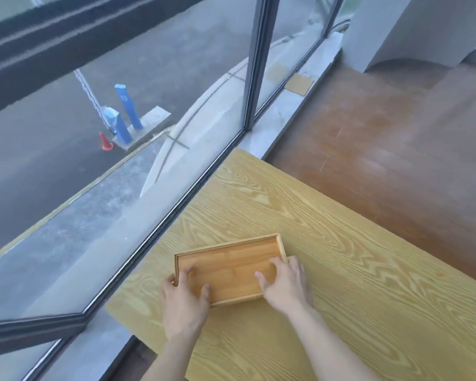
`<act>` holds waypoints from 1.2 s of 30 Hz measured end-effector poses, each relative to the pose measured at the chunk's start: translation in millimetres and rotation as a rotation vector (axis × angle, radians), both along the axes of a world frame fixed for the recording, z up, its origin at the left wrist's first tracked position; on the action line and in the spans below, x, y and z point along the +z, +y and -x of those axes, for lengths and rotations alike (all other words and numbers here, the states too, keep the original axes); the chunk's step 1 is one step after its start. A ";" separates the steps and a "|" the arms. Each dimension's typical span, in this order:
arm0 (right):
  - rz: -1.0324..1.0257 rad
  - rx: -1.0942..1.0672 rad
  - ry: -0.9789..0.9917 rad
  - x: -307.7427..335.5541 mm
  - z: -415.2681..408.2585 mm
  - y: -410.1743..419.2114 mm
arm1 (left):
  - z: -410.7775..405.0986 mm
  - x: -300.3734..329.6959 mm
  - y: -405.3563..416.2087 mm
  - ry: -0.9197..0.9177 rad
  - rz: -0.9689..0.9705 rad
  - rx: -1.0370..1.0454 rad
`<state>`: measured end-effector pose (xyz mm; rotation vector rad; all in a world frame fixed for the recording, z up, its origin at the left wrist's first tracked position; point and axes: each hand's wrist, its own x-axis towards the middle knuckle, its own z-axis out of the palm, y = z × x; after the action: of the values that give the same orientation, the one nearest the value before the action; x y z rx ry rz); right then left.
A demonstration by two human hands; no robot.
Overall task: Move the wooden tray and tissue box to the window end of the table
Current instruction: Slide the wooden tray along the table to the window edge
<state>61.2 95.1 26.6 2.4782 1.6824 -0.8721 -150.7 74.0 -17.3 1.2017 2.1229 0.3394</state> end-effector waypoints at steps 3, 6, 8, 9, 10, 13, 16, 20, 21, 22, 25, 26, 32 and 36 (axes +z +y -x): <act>-0.014 0.084 0.004 -5.0 26.4 37.4 | 21.0 -4.9 6.2 -0.010 0.029 0.080; -0.029 0.143 0.013 -9.8 46.3 71.4 | 32.7 -10.5 7.9 0.010 0.044 0.112; -0.038 0.183 0.010 -11.9 56.7 91.9 | 36.8 -13.6 8.3 0.019 0.054 0.122; -0.042 0.204 0.007 -12.9 61.6 101.0 | 38.4 -14.8 8.8 0.033 0.058 0.124; -0.045 0.225 0.006 -14.1 66.1 109.2 | 39.4 -15.5 9.4 0.053 0.061 0.123; -0.063 0.270 0.017 -18.5 76.2 128.8 | 41.1 -16.0 11.8 0.090 0.067 0.117; -0.061 0.280 0.078 -23.3 79.9 141.1 | 45.9 -18.1 12.7 0.142 0.052 0.081; 0.038 0.406 0.108 -30.5 80.0 135.4 | 56.4 -19.1 13.1 0.247 0.056 0.028; 0.063 0.441 0.104 -32.3 80.5 129.6 | 59.5 -19.1 13.8 0.277 0.050 0.014; 0.072 0.466 0.083 -33.4 80.4 123.1 | 62.6 -19.1 15.0 0.303 0.033 -0.007; 0.041 0.539 -0.042 -37.6 75.8 101.5 | 66.4 -21.8 18.7 0.321 -0.101 -0.134; 0.038 0.557 -0.069 -39.5 73.6 95.7 | 65.1 -22.7 21.0 0.304 -0.146 -0.200; 0.021 0.609 -0.117 -45.5 67.0 91.6 | 51.8 -33.9 34.8 0.234 -0.143 -0.519; 0.011 0.598 -0.124 -47.9 71.0 96.7 | 51.1 -38.4 35.7 0.223 -0.112 -0.481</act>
<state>-9.7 191.8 -21.4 1.7895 2.1667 -0.6327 -201.8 109.7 -55.6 1.8347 1.9278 0.1102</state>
